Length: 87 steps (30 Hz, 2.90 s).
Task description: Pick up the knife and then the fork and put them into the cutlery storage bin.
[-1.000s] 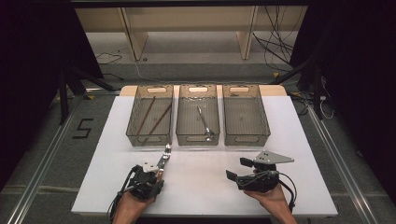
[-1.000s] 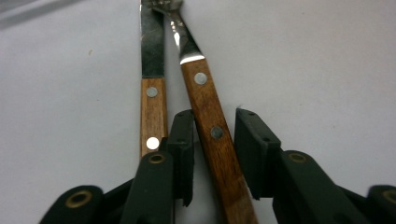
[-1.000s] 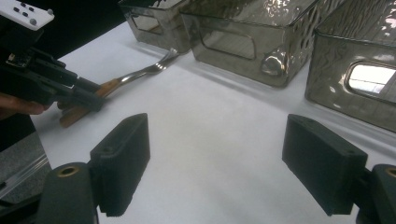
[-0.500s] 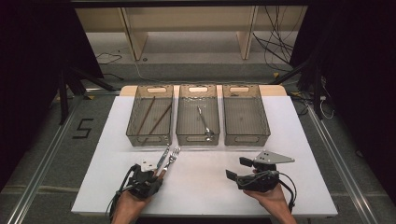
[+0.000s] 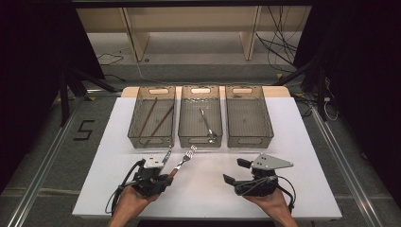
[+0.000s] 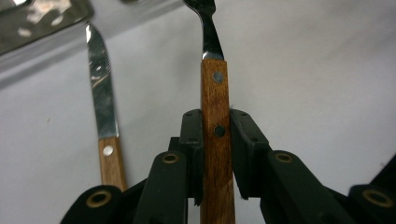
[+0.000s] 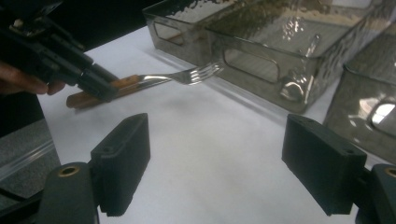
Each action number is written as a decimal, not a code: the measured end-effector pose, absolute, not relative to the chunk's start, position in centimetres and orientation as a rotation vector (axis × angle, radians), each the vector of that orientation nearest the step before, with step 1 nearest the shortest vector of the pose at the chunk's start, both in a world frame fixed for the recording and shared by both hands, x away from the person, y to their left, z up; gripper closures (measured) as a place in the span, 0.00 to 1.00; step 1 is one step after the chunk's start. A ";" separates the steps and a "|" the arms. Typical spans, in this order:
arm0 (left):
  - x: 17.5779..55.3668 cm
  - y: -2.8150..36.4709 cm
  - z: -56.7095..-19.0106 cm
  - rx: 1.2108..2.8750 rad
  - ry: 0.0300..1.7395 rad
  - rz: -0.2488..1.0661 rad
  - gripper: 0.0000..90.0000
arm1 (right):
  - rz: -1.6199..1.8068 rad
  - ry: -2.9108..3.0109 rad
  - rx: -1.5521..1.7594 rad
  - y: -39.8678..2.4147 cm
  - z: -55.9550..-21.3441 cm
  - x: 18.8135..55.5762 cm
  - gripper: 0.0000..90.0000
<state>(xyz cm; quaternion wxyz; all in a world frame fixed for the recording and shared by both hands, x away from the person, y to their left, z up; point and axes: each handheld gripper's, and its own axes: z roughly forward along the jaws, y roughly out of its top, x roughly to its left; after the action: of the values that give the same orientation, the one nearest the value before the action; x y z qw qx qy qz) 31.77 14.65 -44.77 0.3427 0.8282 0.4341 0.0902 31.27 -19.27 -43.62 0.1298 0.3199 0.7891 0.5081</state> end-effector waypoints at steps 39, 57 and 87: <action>32.4 10.0 -41.8 2.307 0.796 -0.035 0.84 | 0.840 2.230 0.048 -11.9 -44.7 28.6 0.51; 32.1 9.5 -42.0 2.331 0.757 -0.099 0.84 | 0.616 2.069 -0.204 -10.6 -46.3 27.4 0.80; 32.6 14.6 -39.3 2.092 0.855 0.012 0.32 | 0.490 2.117 -0.130 -13.6 -45.2 29.3 0.99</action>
<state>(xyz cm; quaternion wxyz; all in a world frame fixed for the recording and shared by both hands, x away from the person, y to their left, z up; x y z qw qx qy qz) 32.61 14.62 -39.33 0.4266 0.8371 0.3423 0.0048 29.26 -13.60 -45.23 0.4641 -0.0529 0.8615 0.1993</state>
